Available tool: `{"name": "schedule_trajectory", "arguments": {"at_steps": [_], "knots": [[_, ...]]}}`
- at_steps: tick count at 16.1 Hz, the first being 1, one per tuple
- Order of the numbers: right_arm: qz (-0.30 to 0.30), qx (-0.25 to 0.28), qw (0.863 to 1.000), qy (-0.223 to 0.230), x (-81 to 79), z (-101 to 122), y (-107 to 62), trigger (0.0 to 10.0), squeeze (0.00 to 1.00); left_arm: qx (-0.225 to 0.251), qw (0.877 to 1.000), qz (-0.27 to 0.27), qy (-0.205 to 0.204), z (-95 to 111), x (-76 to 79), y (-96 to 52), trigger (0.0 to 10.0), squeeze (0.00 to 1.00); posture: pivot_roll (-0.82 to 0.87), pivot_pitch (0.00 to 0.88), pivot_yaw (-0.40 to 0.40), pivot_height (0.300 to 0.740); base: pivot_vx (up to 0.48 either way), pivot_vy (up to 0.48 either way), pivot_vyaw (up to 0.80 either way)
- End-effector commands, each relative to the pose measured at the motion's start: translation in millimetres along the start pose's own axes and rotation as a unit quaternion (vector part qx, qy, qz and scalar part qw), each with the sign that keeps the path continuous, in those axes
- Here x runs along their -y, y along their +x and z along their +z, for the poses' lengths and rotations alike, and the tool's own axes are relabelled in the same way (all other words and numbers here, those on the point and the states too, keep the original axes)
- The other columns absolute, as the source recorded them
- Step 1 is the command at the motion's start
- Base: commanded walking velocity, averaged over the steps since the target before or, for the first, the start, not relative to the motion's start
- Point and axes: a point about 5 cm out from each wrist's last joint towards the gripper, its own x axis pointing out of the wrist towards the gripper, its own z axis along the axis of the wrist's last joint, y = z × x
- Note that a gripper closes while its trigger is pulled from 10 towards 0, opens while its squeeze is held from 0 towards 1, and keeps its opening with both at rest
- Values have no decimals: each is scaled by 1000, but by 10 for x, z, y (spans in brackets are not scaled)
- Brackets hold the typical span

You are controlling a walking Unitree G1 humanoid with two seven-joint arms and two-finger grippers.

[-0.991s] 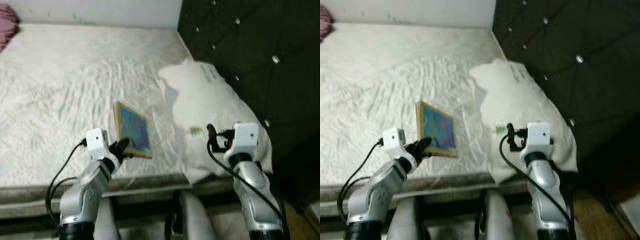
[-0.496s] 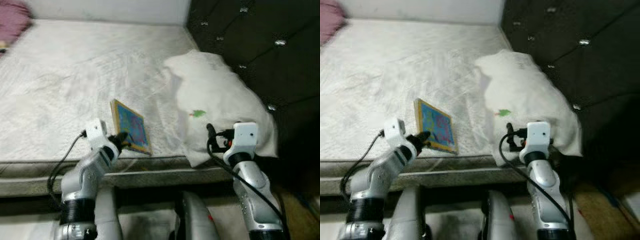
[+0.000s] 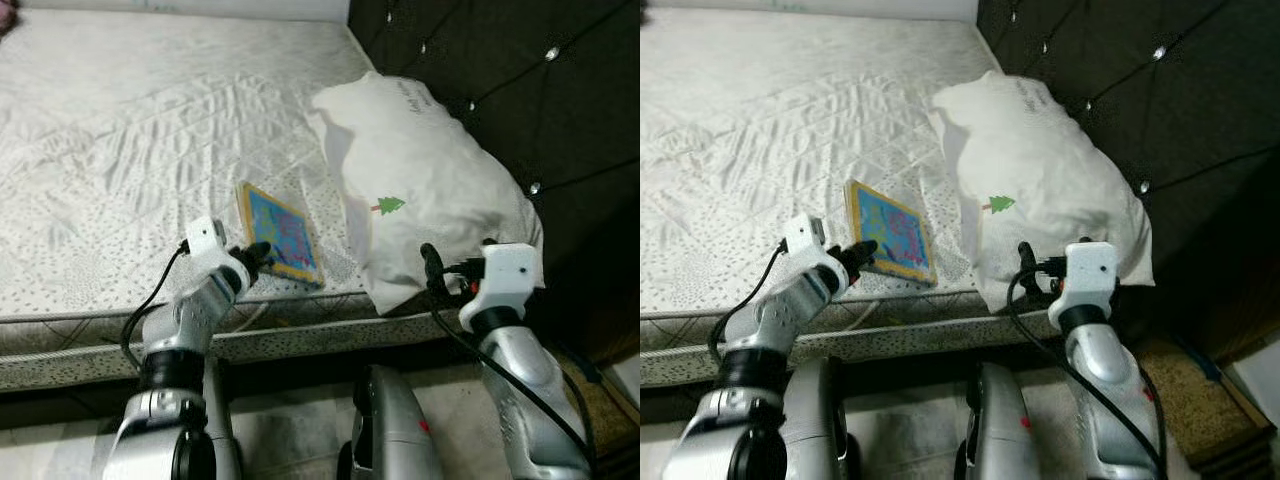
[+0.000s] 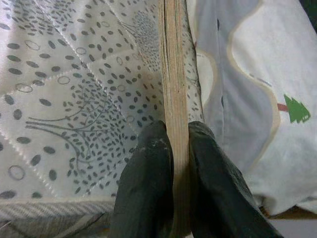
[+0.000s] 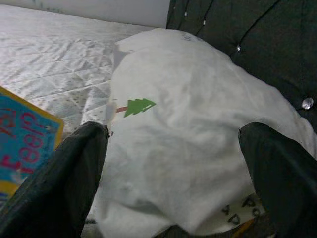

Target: Clean up the room

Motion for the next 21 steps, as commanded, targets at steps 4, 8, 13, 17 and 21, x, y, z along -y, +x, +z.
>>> {"name": "schedule_trajectory", "arguments": {"at_steps": [4, 8, 13, 17, 21], "knots": [[14, 2, 1000, -4, 15, 104, -158, 10000, 0, -6, 999, -30, -31, 30, 176, 188, 10000, 0, -229, 105, -113, 551, 0, 0, 0], [11, -9, 1000, -12, 77, 125, -231, 10000, 0, -17, 997, -33, -70, 49, 207, 277, 10000, 0, -262, 104, -125, 551, 0, 0, 0], [20, -15, 999, -21, 54, 157, -246, 10000, 0, -69, 995, -48, -52, -126, 345, 349, 10000, 0, -263, 91, -133, 551, 0, 0, 0], [25, -14, 999, -29, 48, 181, -208, 10000, 0, -97, 994, -32, -37, -240, 212, 329, 10000, 0, -260, 80, -136, 551, 0, 0, 0], [23, -12, 999, -30, 44, 179, -170, 10000, 0, -87, 995, -22, -32, -165, 138, 319, 10000, 1000, -253, 69, -131, 551, 0, 0, 0]]}}
